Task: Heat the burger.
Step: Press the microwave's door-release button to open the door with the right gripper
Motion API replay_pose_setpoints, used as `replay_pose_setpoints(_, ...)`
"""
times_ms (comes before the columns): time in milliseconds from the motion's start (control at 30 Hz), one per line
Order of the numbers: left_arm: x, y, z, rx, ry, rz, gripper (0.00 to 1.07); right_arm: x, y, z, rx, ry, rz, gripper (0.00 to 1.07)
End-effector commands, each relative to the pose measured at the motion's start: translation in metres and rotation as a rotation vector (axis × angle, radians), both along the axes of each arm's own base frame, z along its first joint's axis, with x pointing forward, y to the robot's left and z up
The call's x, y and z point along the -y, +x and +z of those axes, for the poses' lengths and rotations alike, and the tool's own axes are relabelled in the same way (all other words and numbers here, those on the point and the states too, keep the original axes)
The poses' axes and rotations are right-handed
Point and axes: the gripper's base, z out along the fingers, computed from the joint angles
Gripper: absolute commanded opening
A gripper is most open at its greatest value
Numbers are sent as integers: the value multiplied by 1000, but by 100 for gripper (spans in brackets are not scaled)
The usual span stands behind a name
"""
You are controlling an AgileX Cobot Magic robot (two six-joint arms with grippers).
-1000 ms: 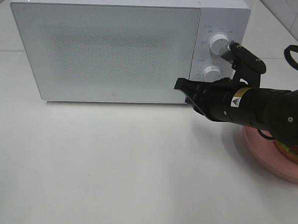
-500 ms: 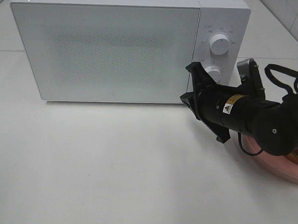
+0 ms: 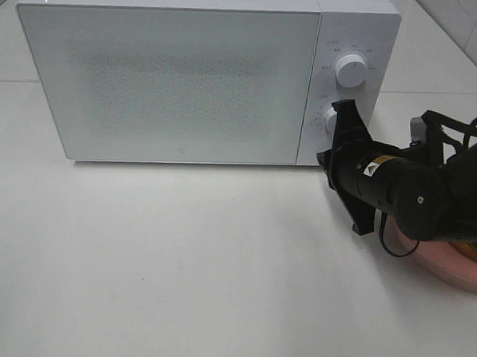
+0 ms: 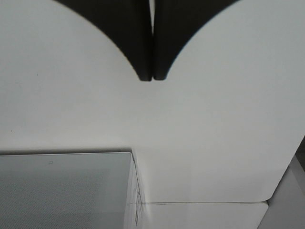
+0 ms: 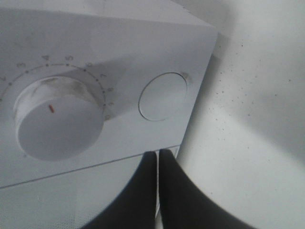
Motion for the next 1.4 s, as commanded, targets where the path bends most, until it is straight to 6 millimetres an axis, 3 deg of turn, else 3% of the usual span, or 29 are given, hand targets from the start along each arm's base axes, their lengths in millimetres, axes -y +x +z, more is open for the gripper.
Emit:
replay_pose_setpoints(33, 0, -2, 1, 30, -2, 2, 0, -6, 11, 1, 32, -7, -2, 0)
replay_pose_setpoints(600, 0, -2, 1, 30, -2, 2, 0, 0, 32, 1, 77, -49, -145, 0)
replay_pose_setpoints(867, 0, -2, 1, 30, -2, 2, 0, 0, 32, -13, 83, -62, -136, 0)
replay_pose_setpoints(1267, 0, -2, 1, 30, -2, 2, 0, 0, 35, -12, 132, -55, -155, 0)
replay_pose_setpoints(1400, 0, -2, 1, 30, -2, 2, 0, -4, 46, -10, 169, -41, -124, 0)
